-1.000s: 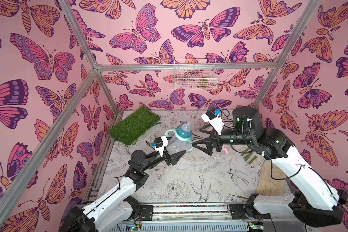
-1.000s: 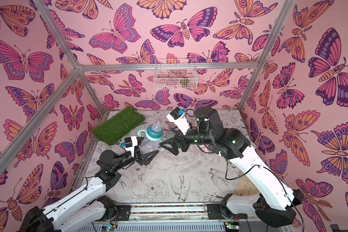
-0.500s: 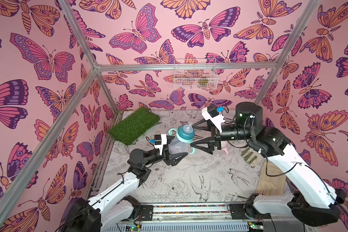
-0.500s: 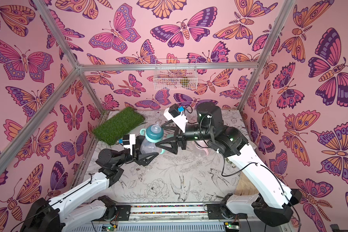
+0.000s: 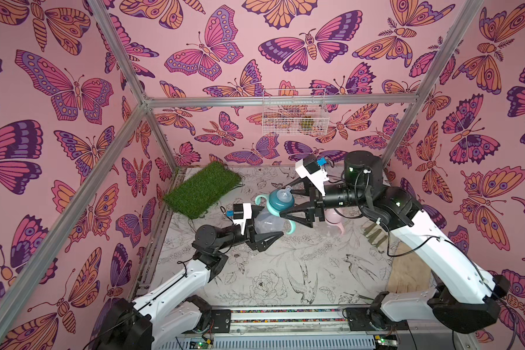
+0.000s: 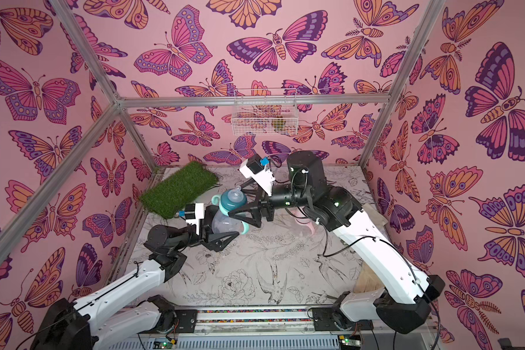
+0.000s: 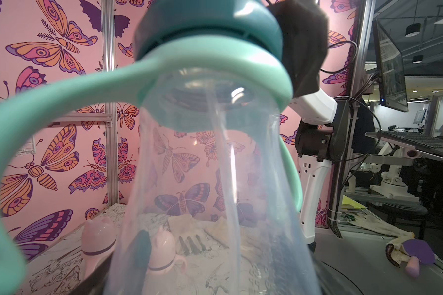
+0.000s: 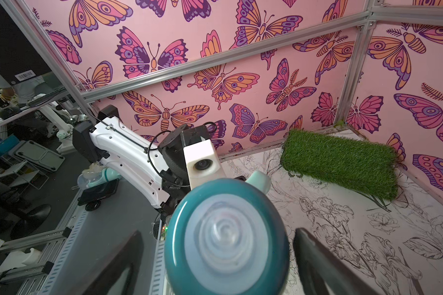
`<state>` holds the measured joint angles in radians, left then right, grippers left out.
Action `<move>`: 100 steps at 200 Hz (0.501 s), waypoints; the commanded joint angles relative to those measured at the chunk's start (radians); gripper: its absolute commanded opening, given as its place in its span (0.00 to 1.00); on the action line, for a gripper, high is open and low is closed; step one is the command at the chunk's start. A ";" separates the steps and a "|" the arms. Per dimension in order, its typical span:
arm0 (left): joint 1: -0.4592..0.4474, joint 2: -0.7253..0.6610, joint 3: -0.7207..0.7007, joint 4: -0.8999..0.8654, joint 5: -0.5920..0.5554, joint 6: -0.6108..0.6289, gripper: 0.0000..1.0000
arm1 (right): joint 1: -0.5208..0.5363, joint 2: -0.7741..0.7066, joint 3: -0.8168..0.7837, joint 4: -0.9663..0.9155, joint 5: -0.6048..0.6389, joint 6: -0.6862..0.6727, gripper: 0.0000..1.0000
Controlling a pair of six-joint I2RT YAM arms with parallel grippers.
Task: Assemble the baby bottles
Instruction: Screw the nipple onto the baby bottle.
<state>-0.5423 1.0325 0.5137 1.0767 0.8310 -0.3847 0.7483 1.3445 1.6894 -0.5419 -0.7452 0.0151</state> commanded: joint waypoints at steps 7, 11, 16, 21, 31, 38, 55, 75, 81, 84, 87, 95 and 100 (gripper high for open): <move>0.004 -0.015 0.022 0.049 0.004 -0.003 0.00 | 0.001 0.002 0.036 0.033 -0.014 0.020 0.90; 0.004 -0.015 0.020 0.049 0.003 -0.002 0.00 | 0.001 0.002 0.036 0.034 -0.013 0.022 0.89; 0.004 -0.015 0.019 0.049 0.001 -0.001 0.00 | 0.000 0.003 0.036 0.036 -0.014 0.025 0.88; 0.004 -0.017 0.019 0.049 0.000 0.000 0.00 | 0.002 0.002 0.036 0.036 -0.015 0.026 0.87; 0.004 -0.017 0.017 0.049 -0.006 0.001 0.00 | 0.001 0.004 0.037 0.035 -0.013 0.031 0.83; 0.004 -0.017 0.017 0.049 -0.008 0.000 0.00 | 0.001 0.005 0.037 0.031 -0.013 0.033 0.81; 0.004 -0.017 0.022 0.042 -0.009 0.004 0.00 | 0.001 0.011 0.035 0.026 -0.003 0.040 0.76; 0.004 -0.017 0.025 0.035 -0.010 0.007 0.00 | 0.001 0.016 0.032 0.028 0.001 0.058 0.70; 0.004 -0.018 0.025 0.034 -0.013 0.009 0.00 | 0.000 0.018 0.029 0.029 0.004 0.065 0.68; 0.004 -0.018 0.025 0.034 -0.013 0.009 0.00 | 0.001 0.019 0.028 0.031 0.006 0.068 0.67; 0.004 -0.019 0.025 0.034 -0.015 0.009 0.00 | 0.001 0.019 0.029 0.032 0.006 0.072 0.65; 0.004 -0.021 0.025 0.030 -0.019 0.011 0.00 | 0.001 0.022 0.027 0.033 0.007 0.080 0.62; 0.005 -0.023 0.025 0.026 -0.022 0.015 0.00 | 0.001 0.023 0.027 0.034 0.008 0.085 0.61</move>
<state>-0.5423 1.0286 0.5137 1.0767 0.8288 -0.3801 0.7483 1.3495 1.6897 -0.5232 -0.7349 0.0647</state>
